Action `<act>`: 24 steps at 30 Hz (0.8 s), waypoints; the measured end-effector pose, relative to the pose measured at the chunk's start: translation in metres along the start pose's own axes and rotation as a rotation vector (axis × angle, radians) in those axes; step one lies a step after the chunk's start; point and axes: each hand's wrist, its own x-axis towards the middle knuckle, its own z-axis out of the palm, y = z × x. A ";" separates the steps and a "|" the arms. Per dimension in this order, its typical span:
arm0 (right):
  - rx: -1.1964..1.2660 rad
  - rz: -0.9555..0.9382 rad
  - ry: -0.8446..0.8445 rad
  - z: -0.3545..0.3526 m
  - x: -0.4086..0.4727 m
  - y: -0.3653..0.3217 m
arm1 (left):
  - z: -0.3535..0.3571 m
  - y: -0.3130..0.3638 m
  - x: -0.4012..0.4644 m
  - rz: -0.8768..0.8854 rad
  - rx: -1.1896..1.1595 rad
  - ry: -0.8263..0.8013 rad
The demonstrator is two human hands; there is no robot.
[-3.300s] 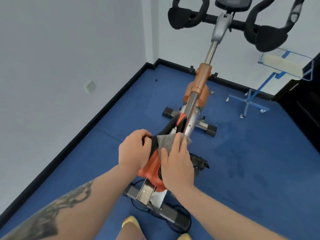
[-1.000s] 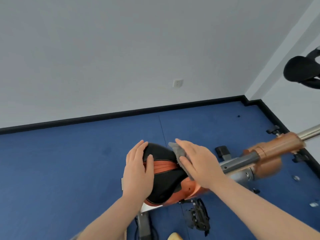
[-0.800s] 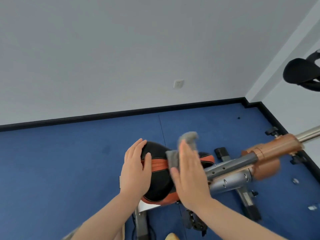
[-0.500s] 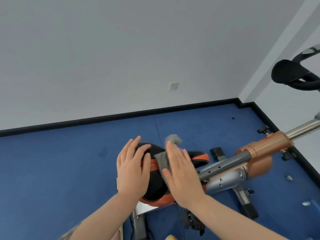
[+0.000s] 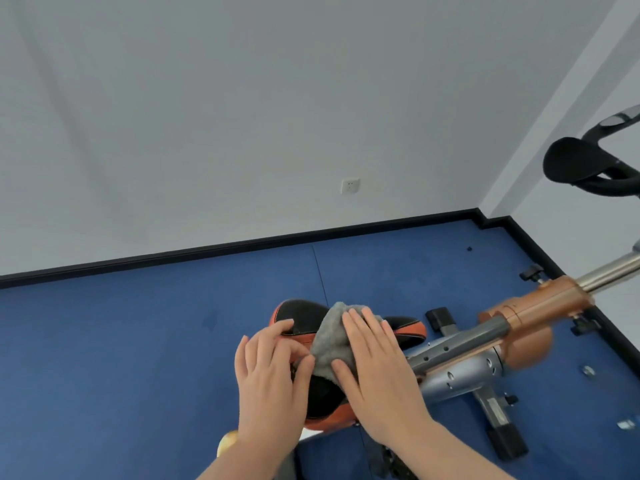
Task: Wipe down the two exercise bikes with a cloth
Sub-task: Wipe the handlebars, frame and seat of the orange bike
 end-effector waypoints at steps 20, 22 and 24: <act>0.026 0.035 -0.075 0.013 0.099 -0.056 | 0.023 0.003 0.031 -0.647 -0.503 0.254; 0.070 -0.182 -0.001 0.017 0.076 -0.059 | 0.023 0.003 0.028 -0.632 -0.510 0.248; 0.097 -0.235 -0.092 0.002 0.075 -0.031 | 0.022 0.005 0.027 -0.576 -0.467 0.225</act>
